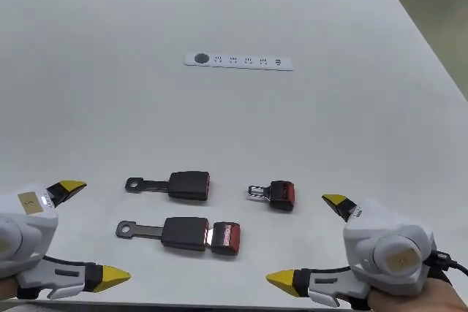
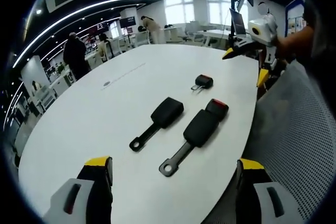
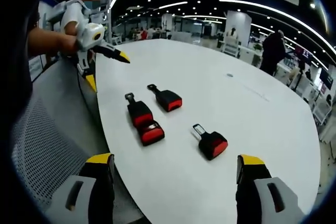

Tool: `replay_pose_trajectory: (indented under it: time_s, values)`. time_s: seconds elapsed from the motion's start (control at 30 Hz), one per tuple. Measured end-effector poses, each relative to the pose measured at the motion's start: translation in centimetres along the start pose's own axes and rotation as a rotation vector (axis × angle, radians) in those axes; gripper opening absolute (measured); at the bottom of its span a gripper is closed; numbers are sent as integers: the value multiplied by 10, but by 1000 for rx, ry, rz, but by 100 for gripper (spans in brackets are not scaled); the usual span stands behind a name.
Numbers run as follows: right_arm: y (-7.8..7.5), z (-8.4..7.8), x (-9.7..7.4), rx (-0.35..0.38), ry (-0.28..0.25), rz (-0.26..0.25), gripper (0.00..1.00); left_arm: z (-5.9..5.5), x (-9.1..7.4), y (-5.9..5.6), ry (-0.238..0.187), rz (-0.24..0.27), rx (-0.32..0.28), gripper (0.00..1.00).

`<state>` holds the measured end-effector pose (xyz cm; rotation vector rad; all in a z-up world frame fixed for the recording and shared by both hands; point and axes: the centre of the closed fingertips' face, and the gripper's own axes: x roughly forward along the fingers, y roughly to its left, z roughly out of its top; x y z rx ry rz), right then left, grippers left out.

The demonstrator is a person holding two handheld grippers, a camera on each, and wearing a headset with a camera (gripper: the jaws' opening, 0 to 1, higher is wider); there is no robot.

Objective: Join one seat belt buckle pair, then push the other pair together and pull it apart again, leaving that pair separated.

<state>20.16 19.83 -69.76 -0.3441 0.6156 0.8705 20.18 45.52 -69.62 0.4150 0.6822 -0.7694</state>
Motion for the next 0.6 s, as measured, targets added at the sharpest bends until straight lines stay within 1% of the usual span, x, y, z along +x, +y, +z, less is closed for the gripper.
replay_pose_trajectory:
  time_s: [0.03,0.07,0.1,0.17,0.2,0.23,0.27,0.3,0.43,0.47,0.5,0.53,0.6]
  values:
    - [0,-1,0,0,1,-2,98,1,0,0,-2,2,-1,100]
    - [-1,-1,0,1,0,-4,98,5,-1,-2,-5,3,0,100]
    - [-1,-1,0,3,-1,-3,98,5,0,-2,-3,2,3,100]
    - [-1,-2,1,8,0,-4,97,4,0,-3,-1,-1,7,100]
    - [-1,-2,0,10,-1,-7,97,-1,2,1,0,-2,8,100]
    - [-1,-2,0,12,-2,-7,97,-2,2,1,0,-2,7,100]
    - [-1,-2,-1,15,0,-8,97,3,1,-2,1,-1,7,100]
    - [-1,-3,-1,17,1,-8,97,3,1,-3,2,0,6,100]
    - [0,-3,-1,21,8,-8,96,2,0,-1,8,4,11,100]
    - [0,-4,-1,21,9,-8,96,-2,1,2,11,4,14,100]
    - [0,-4,-1,22,12,-6,96,-3,1,2,17,4,26,100]
    - [0,-5,0,22,14,-5,95,-1,1,-1,21,3,34,100]
    - [0,-7,1,24,19,-1,95,-2,1,-2,26,-2,36,100]
